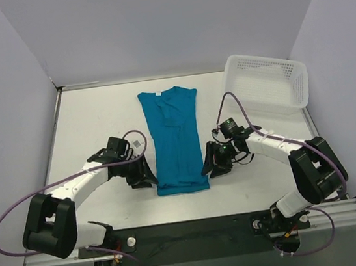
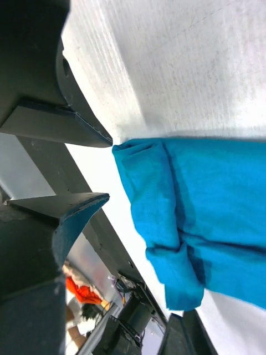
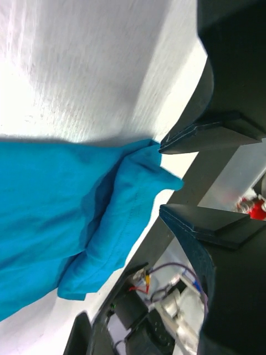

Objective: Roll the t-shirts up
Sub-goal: Roll the T-shirt to the center of the board.

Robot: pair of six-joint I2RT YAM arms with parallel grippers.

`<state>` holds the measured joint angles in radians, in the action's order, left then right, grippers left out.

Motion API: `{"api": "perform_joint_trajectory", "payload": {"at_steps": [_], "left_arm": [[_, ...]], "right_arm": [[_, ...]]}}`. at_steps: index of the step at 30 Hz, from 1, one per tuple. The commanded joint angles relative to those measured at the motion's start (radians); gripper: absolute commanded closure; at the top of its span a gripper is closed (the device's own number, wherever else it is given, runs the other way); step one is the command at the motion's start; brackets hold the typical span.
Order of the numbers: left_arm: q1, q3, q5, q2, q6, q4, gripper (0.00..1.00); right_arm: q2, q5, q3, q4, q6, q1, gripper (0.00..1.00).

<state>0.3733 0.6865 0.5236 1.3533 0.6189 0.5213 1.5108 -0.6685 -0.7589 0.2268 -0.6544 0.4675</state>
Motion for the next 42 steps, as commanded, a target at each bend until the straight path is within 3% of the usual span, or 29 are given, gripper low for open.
{"api": "perform_joint_trajectory", "payload": {"at_steps": [1, 4, 6, 7, 8, 11, 14, 32, 37, 42], "left_arm": [[-0.016, 0.065, 0.025, -0.095, -0.117, 0.007, 0.53], [-0.014, 0.112, 0.161, -0.129, -0.241, -0.061, 0.55], [-0.004, 0.139, 0.225, -0.138, -0.394, -0.086, 0.63], [-0.002, 0.157, 0.263, -0.138, -0.447, -0.08, 0.71], [0.01, 0.154, 0.285, -0.135, -0.49, -0.087, 0.99], [0.036, 0.137, 0.314, -0.057, -0.457, -0.061, 1.0], [0.056, 0.11, 0.329, 0.042, -0.388, -0.101, 1.0], [0.093, 0.133, 0.194, 0.182, -0.328, 0.02, 1.0], [0.078, 0.159, 0.176, 0.253, -0.309, 0.003, 1.0], [0.044, 0.278, 0.17, 0.365, -0.317, 0.009, 1.0]], "right_arm": [[-0.104, 0.082, -0.063, 0.118, 0.148, -0.023, 0.58], [-0.168, 0.089, -0.097, 0.137, 0.344, -0.014, 0.59], [-0.225, 0.089, -0.102, 0.129, 0.442, 0.008, 0.61], [-0.241, 0.087, -0.099, 0.125, 0.537, 0.023, 0.64], [-0.254, 0.08, -0.096, 0.117, 0.571, 0.049, 0.72], [-0.224, 0.021, -0.094, 0.134, 0.711, 0.118, 0.87], [-0.172, -0.035, -0.114, 0.195, 0.832, 0.19, 0.94], [0.034, -0.075, -0.194, 0.229, 0.921, 0.206, 0.98], [0.084, -0.007, -0.224, 0.236, 0.915, 0.206, 0.98], [0.135, 0.061, -0.272, 0.229, 0.938, 0.194, 0.99]]}}
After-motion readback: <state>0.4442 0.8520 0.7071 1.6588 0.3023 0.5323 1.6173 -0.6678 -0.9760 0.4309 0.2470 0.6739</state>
